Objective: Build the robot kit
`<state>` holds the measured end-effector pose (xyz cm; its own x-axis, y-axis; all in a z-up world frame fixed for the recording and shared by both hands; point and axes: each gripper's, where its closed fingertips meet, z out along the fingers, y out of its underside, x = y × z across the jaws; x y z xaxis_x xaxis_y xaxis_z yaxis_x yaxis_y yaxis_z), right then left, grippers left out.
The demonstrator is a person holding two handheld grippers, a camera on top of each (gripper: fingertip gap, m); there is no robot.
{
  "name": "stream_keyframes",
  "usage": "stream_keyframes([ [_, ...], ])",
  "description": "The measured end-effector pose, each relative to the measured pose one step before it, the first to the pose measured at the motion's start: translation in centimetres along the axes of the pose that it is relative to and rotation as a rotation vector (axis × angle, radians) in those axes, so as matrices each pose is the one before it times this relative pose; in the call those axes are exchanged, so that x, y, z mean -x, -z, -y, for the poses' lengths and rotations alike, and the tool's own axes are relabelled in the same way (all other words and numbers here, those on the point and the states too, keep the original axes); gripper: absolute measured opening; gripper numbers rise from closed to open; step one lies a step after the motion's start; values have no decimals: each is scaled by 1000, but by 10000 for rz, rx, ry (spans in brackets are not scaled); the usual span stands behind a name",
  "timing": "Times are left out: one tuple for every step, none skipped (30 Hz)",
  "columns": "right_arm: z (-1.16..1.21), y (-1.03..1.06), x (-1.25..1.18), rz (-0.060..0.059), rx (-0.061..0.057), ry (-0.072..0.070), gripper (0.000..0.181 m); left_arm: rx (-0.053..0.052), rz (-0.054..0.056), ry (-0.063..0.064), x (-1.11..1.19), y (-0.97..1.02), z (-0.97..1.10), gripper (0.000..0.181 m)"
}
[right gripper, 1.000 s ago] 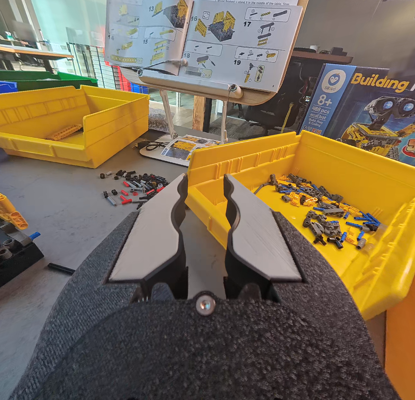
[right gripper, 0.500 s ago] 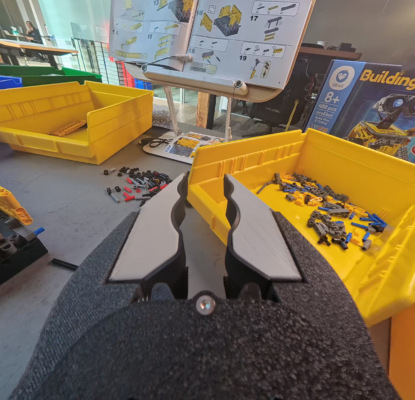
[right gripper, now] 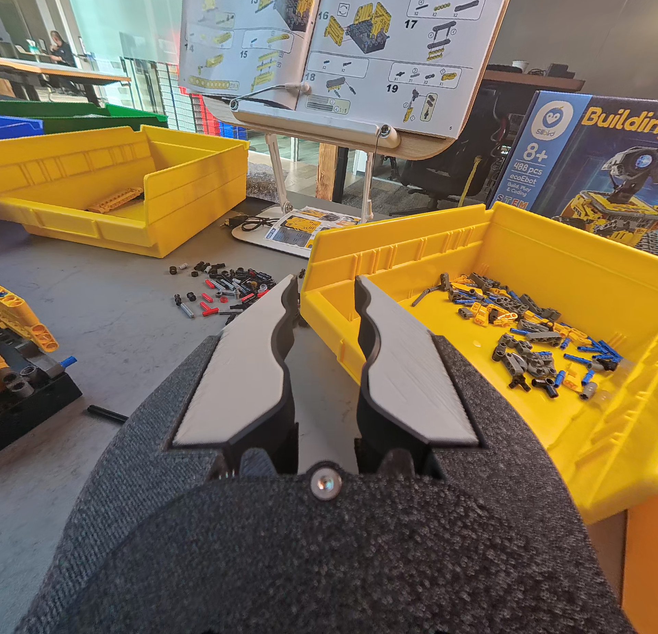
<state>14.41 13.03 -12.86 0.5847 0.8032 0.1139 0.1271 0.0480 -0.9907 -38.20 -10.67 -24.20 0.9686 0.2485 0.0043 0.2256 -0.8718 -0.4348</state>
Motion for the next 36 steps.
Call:
stream_keyframes([
  [-18, -11, 6, 9, 13, -6, 31, 25, 43, -73, -10, 4, -7, 22],
  [-7, -10, 5, 6, 5, 1, 31, 18, 8, -90, -76, 11, 2, 21],
  [6, 9, 21, 6, -4, 4, 31, 6, -32, -92, -151, -3, 10, 17],
  [21, 22, 2, 2, -9, 6, 31, -5, -5, -107, -116, -1, 6, 11],
  [23, 21, -4, -2, -10, 6, 31, -23, 36, -116, -45, -10, 3, 6],
  [39, 26, -20, -10, -16, 4, 31, -33, 45, -116, -11, 4, 23, 5],
  [19, 32, -5, 5, -10, -7, 31, -35, 35, -119, -10, 20, 15, 5],
  [12, 23, -14, 6, -6, -15, 31, -39, 52, -114, 10, 17, 23, 5],
  [-4, 25, -20, 0, -1, -16, 31, -45, 109, -115, 91, 24, 39, 5],
  [0, 2, -13, 8, 4, -18, 31, -64, 160, -132, 143, 81, 71, 5],
  [-8, 13, 7, 12, 4, -15, 31, -124, 115, -122, 60, 175, 186, 5],
  [-1, 15, -14, 2, 5, -6, 31, -210, 80, -72, 20, 324, 342, 5],
  [13, 13, 0, -2, -3, -1, 31, -252, 128, -35, 119, 490, 445, 5],
  [0, 8, 0, 3, -1, -2, 31, -269, 234, -54, 296, 683, 517, 5],
  [-2, 8, -3, 1, 0, -1, 31, -311, 351, -82, 471, 904, 634, 5],
  [4, 11, 2, 5, 3, -3, 31, -382, 397, -105, 523, 1121, 798, 5],
  [-20, 4, -2, 2, 14, -5, 31, -453, 356, -112, 451, 1299, 991, 5],
  [-15, 16, -17, -3, 9, -10, 31, -503, 239, -122, 222, 1454, 1197, 5],
  [-7, -1, -10, 0, 3, -15, 31, -567, 78, -194, -154, 1565, 1425, 5],
  [-25, -11, -4, 8, 10, -13, 31, -623, -83, -265, -604, 1637, 1666, 5],
  [-30, -33, 13, 8, 24, -5, 31, -588, -223, -215, -1023, 1567, 1758, 5],
  [-42, -32, 10, 8, 26, 3, 31, -490, -438, -180, -1562, 1351, 1711, 5],
  [-18, -21, 31, 13, 17, 14, 31, -363, -723, -277, -2263, 1033, 1515, 5],
  [4, -7, 36, 12, 7, 19, 31, -250, -866, -418, -2786, 610, 1260, 5],
  [18, 0, 38, 12, -3, 18, 31, -153, -826, -461, -2954, 121, 1014, 4],
  [20, 27, 30, 9, -7, 13, 31, 9, -792, -389, -3000, -414, 641, 5],
  [17, 17, 6, 2, -5, 9, 31, 159, -764, -356, -2941, -916, 245, 5],
  [26, 33, -5, -1, -6, 1, 31, 243, -590, -352, -2583, -1353, -58, 4],
  [12, 30, -13, 3, -5, -10, 31, 279, -371, -323, -2094, -1618, -249, 5],
  [7, 33, -27, -2, -3, -20, 31, 287, -345, -236, -1861, -1723, -351, 5],
  [18, 31, -47, -3, -13, -32, 31, 178, -355, -104, -1630, -1711, -271, 5],
  [11, 42, -42, 2, -8, -40, 31, 95, -303, 18, -1280, -1640, -225, 5],
  [1, 20, -43, -2, -7, -39, 31, 191, -223, 70, -883, -1564, -457, 5],
  [14, 27, -43, 3, -10, -38, 31, 306, -79, 52, -466, -1388, -656, 5],
  [0, 14, -29, 7, -5, -33, 31, 291, 29, 27, -191, -1151, -622, 5],
  [11, 18, -7, 12, -4, -23, 31, 194, -5, 16, -197, -906, -433, 5],
])
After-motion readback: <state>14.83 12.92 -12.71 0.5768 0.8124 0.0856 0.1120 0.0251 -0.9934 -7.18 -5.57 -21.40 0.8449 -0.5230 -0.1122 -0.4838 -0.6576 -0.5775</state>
